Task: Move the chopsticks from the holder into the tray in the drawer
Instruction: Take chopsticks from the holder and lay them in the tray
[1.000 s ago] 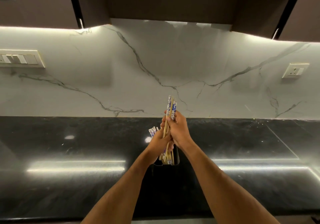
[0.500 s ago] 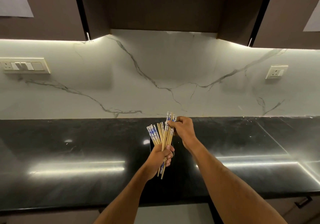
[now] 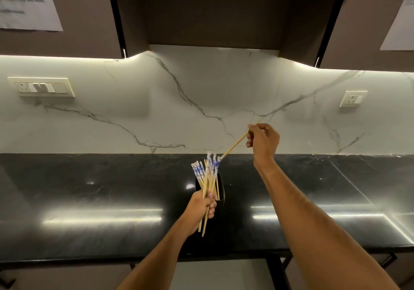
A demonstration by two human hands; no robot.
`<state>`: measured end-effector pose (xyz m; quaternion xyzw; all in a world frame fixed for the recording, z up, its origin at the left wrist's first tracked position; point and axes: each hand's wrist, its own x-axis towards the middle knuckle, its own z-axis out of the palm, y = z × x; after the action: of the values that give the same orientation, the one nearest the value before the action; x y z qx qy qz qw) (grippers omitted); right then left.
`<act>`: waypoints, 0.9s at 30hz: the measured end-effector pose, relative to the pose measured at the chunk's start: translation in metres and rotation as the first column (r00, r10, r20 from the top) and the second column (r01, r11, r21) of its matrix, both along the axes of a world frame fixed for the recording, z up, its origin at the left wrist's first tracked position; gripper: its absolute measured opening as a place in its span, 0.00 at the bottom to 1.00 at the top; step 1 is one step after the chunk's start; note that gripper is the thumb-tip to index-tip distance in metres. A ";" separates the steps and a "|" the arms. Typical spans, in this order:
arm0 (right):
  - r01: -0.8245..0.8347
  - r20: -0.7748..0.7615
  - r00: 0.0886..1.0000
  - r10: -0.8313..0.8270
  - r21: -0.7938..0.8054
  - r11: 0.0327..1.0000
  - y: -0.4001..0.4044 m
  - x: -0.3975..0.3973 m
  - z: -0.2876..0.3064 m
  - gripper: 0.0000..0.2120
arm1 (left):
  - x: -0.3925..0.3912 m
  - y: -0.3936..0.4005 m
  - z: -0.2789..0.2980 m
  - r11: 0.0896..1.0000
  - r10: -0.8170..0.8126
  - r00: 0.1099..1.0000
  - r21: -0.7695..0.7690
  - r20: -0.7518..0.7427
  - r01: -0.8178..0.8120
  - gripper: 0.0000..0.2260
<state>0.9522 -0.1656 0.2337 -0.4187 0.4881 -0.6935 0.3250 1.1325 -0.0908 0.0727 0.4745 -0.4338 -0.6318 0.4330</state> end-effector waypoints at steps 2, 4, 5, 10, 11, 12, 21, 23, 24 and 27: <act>-0.022 -0.012 1.000 0.022 -0.020 1.000 0.008 -0.004 -0.001 0.03 | -0.001 -0.003 0.009 0.993 0.115 0.991 0.028 -0.065 -0.113 0.09; -0.098 -0.043 0.994 0.098 0.016 0.995 0.017 -0.005 -0.012 0.02 | -0.005 -0.008 0.020 0.978 0.207 0.968 0.064 -0.141 -0.200 0.09; -0.145 -0.059 0.987 0.147 0.043 0.988 0.023 -0.005 -0.021 0.02 | -0.007 -0.011 0.026 0.969 0.246 0.953 0.078 -0.178 -0.235 0.10; -0.262 -0.112 0.954 0.276 0.127 0.957 0.051 0.007 -0.066 0.05 | -0.024 -0.025 0.048 0.917 0.397 0.857 0.115 -0.329 -0.381 0.10; -0.260 -0.132 0.951 0.281 0.153 0.953 0.056 0.010 -0.074 0.05 | -0.026 -0.028 0.051 0.909 0.414 0.831 0.126 -0.372 -0.397 0.11; -0.258 -0.156 0.945 0.287 0.182 0.949 0.060 0.013 -0.082 0.07 | -0.028 -0.031 0.053 0.902 0.427 0.806 0.129 -0.409 -0.412 0.12; -0.348 -0.335 0.825 0.456 0.335 0.876 0.072 0.028 -0.110 0.06 | -0.030 -0.043 0.057 0.882 0.466 0.780 0.151 -0.418 -0.446 0.12; -0.388 -0.297 0.818 0.492 0.346 0.854 0.072 0.033 -0.109 0.06 | -0.030 -0.043 0.056 0.881 0.470 0.795 0.143 -0.383 -0.452 0.11; -0.408 -0.267 0.817 0.512 0.360 0.839 0.071 0.035 -0.109 0.06 | -0.030 -0.043 0.055 0.878 0.476 0.806 0.135 -0.352 -0.459 0.10; -0.454 -0.215 0.790 0.573 0.423 0.784 0.069 0.036 -0.111 0.05 | -0.028 -0.042 0.050 0.872 0.488 0.821 0.121 -0.297 -0.475 0.10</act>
<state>0.9886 -0.0961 0.1229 -0.5833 0.5156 -0.3976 0.4856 1.1049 -0.1324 0.1231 0.4692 -0.2112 -0.5788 0.6326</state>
